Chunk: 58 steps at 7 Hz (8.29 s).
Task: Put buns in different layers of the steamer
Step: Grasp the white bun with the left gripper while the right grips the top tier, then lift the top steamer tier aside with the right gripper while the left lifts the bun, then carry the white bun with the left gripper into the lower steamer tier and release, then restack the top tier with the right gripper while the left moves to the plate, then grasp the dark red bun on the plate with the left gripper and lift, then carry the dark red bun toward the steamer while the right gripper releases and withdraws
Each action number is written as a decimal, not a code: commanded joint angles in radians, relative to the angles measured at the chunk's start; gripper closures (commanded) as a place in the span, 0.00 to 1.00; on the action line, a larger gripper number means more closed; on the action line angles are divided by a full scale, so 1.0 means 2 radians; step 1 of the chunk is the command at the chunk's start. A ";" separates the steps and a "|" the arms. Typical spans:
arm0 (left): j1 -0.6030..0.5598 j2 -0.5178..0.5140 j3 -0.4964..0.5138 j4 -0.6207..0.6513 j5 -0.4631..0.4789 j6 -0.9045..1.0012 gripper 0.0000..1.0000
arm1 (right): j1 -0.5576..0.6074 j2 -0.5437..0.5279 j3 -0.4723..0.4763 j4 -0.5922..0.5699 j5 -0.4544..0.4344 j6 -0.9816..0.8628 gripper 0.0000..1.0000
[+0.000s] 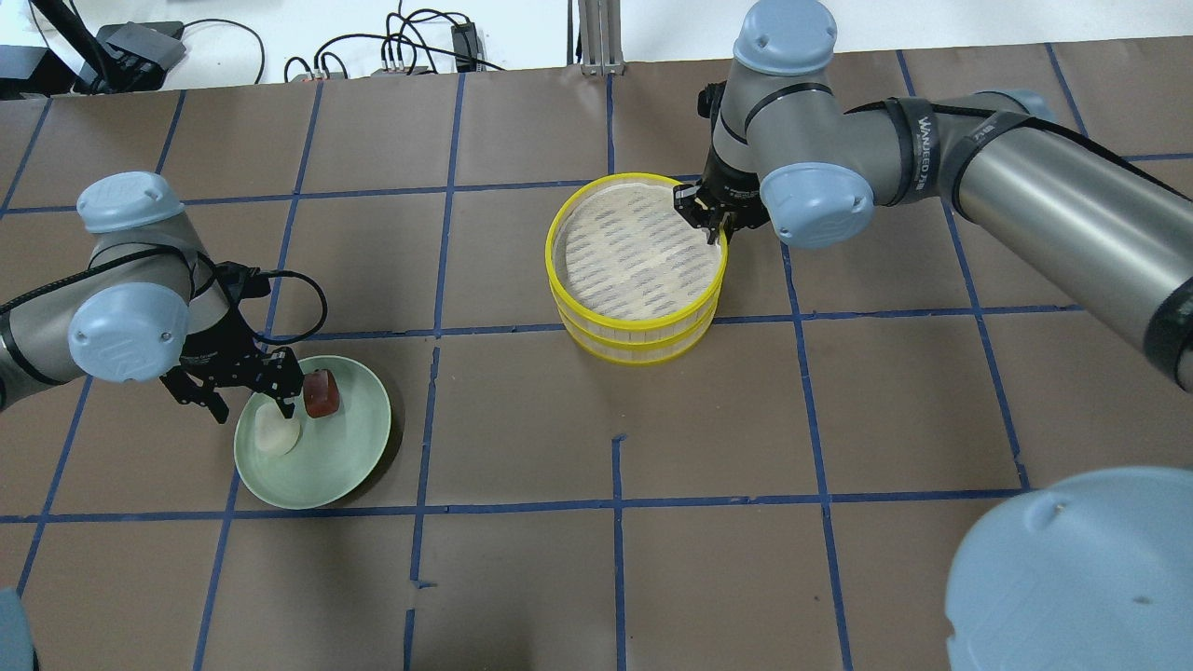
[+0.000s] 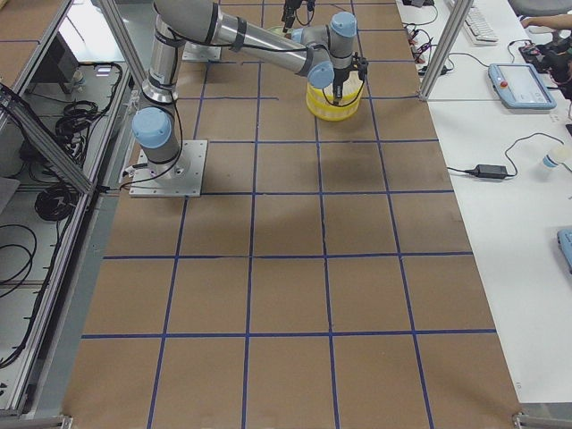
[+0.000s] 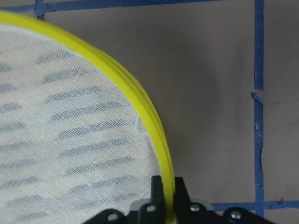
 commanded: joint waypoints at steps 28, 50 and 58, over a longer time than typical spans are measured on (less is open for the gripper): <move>-0.264 -0.042 0.201 0.094 -0.117 -0.177 0.00 | -0.257 -0.080 0.004 0.067 -0.010 -0.262 0.86; -0.095 0.034 0.090 -0.034 -0.064 -0.160 0.95 | 0.025 0.011 -0.022 0.054 -0.032 0.166 0.86; -0.192 0.037 0.194 -0.025 -0.176 -0.196 0.95 | -0.036 -0.066 -0.019 0.114 -0.025 0.022 0.00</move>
